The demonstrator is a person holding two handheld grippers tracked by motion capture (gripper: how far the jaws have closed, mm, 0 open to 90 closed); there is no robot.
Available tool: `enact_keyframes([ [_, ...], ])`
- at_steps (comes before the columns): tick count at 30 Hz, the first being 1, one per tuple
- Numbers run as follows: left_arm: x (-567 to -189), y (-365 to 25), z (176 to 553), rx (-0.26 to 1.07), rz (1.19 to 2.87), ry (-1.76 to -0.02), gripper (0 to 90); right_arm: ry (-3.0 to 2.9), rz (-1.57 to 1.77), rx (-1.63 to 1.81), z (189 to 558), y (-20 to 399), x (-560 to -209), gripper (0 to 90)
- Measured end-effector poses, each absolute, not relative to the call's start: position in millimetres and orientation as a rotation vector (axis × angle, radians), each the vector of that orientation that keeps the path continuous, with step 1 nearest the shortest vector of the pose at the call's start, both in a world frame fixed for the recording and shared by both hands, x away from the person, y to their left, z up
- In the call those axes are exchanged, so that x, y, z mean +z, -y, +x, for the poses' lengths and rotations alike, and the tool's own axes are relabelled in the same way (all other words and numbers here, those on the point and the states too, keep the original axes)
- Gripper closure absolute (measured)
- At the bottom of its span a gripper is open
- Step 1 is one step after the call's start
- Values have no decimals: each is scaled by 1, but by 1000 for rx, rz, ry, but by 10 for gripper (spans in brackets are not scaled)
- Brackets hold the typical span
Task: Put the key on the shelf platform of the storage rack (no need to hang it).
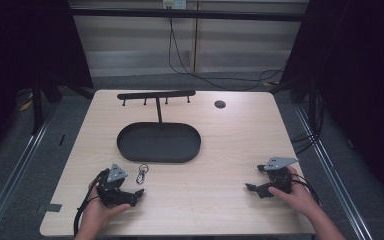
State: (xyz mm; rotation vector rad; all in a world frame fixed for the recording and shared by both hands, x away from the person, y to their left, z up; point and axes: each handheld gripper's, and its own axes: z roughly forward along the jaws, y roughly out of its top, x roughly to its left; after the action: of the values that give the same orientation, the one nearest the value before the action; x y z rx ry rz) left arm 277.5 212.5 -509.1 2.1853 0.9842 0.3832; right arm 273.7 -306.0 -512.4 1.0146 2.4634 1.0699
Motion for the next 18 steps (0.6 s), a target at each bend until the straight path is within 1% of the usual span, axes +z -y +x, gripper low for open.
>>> enact_keyframes([
  [6,-506,-211,277,379,2208,-1002,38,-2463,1015,1070,274,306,-512,114],
  [11,-497,-209,276,348,2264,-1051,165,-2464,1016,1071,274,306,-512,114],
  [13,-495,-208,277,334,2281,-1074,171,-2464,1016,1071,274,306,-512,115],
  [15,-490,-206,279,308,2313,-1115,212,-2464,1016,1071,274,306,-512,115],
  [18,-485,-206,284,268,2340,-1146,241,-2465,1015,1070,274,306,-512,114],
])
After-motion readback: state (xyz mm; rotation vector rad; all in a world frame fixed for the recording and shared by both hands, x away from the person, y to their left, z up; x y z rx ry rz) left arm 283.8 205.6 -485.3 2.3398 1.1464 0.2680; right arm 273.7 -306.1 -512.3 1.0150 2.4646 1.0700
